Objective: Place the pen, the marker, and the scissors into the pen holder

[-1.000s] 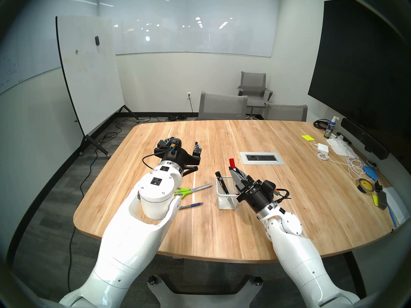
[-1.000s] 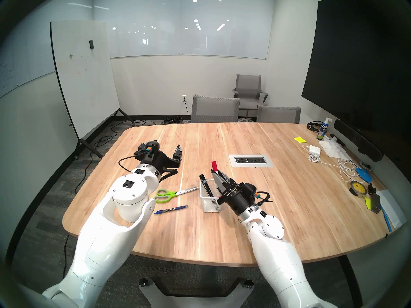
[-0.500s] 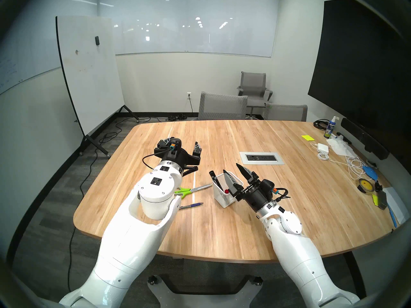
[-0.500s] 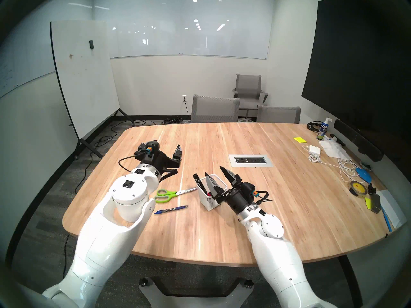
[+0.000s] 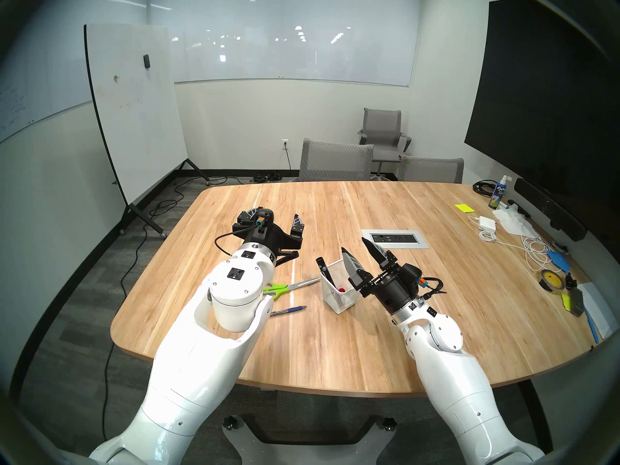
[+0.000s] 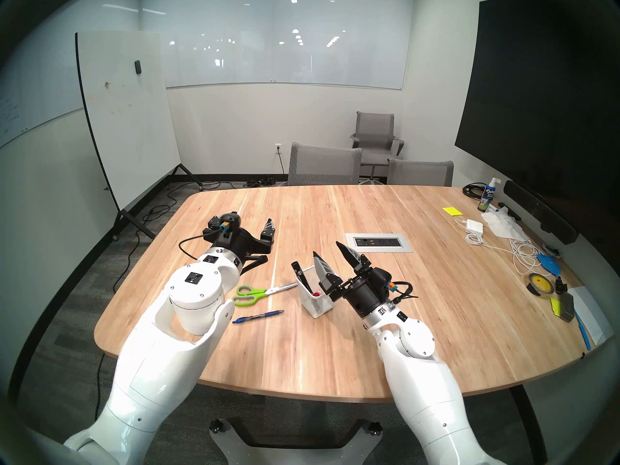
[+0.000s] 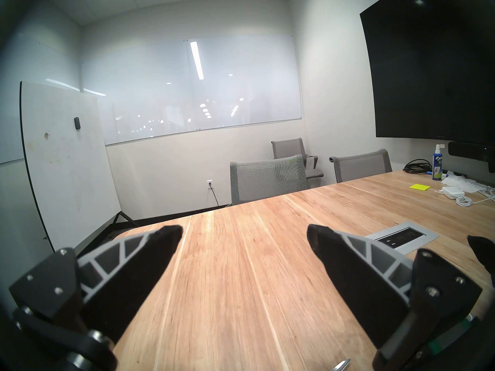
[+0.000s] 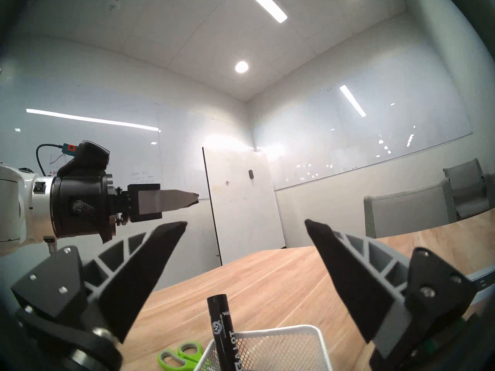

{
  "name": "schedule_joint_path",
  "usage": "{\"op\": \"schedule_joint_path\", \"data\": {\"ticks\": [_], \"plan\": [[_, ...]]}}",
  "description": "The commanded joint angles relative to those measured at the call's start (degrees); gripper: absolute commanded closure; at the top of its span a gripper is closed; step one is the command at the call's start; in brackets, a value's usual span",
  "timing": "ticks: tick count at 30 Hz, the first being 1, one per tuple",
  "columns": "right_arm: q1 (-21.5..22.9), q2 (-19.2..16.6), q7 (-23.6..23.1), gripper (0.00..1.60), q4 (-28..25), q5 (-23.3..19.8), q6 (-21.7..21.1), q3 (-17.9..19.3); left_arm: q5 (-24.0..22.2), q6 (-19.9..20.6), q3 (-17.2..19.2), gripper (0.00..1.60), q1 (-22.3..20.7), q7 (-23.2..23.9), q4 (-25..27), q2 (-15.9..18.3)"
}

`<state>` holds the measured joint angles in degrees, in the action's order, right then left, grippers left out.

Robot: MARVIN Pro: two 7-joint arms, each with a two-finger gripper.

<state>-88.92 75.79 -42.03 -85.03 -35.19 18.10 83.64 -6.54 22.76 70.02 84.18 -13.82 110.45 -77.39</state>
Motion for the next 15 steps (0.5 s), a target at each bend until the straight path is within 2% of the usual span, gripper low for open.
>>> {"op": "schedule_joint_path", "data": {"ticks": [1,15], "plan": [[-2.05,-4.06,-0.38,0.00,-5.95,1.74,-1.31,1.59,0.09,-0.40,0.14,0.00,-0.58,-0.06,1.13,-0.12],[-6.42,-9.09,-0.01,0.00,-11.72,2.21,-5.31,9.90,0.09,-0.39,0.14,0.00,-0.58,-0.06,1.12,-0.12]]}}
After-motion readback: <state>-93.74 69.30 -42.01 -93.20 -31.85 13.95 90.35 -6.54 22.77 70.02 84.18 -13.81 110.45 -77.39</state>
